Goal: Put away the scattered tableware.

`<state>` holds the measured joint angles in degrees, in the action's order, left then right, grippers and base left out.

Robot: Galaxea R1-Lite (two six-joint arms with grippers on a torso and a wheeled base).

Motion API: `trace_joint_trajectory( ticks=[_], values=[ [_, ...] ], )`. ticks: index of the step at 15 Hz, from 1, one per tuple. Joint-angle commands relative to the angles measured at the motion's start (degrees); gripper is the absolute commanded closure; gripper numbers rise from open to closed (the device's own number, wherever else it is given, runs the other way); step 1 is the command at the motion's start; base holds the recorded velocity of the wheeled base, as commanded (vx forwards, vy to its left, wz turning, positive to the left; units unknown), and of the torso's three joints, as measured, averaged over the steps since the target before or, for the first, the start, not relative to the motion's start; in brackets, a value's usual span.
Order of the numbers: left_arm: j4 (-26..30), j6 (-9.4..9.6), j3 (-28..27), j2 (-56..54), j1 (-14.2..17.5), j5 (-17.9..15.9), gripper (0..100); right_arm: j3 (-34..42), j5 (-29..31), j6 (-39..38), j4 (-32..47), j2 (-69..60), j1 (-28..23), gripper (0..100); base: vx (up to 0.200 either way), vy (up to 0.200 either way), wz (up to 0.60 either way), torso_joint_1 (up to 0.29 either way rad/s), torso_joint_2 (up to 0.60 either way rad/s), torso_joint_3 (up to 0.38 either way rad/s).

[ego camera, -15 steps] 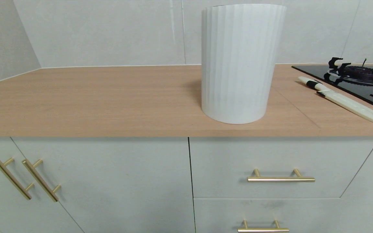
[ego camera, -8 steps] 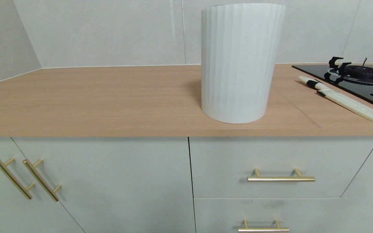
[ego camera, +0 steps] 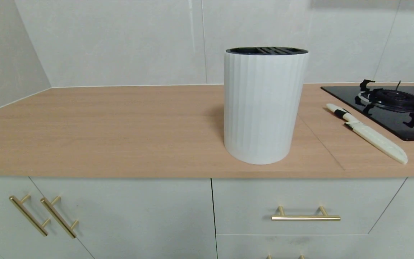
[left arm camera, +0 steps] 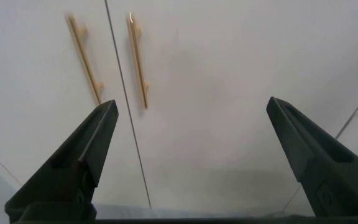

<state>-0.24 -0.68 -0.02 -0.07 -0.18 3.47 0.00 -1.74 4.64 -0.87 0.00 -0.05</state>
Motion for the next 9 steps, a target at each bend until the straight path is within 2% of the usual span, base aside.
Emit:
trace_joint_trajectory(
  ticks=[1,9],
  values=[
    [0.0,-0.11,0.0,0.1,0.0,0.0,0,0.0,0.0,0.0,0.0,0.0,0.0,0,0.0,0.0,0.0,0.173,-0.49,-0.295],
    [0.0,-0.02,0.0,0.1,0.0,0.0,0,0.0,0.0,0.0,0.0,0.0,0.0,0,0.0,0.0,0.0,0.191,-0.48,-0.285]
  ],
)
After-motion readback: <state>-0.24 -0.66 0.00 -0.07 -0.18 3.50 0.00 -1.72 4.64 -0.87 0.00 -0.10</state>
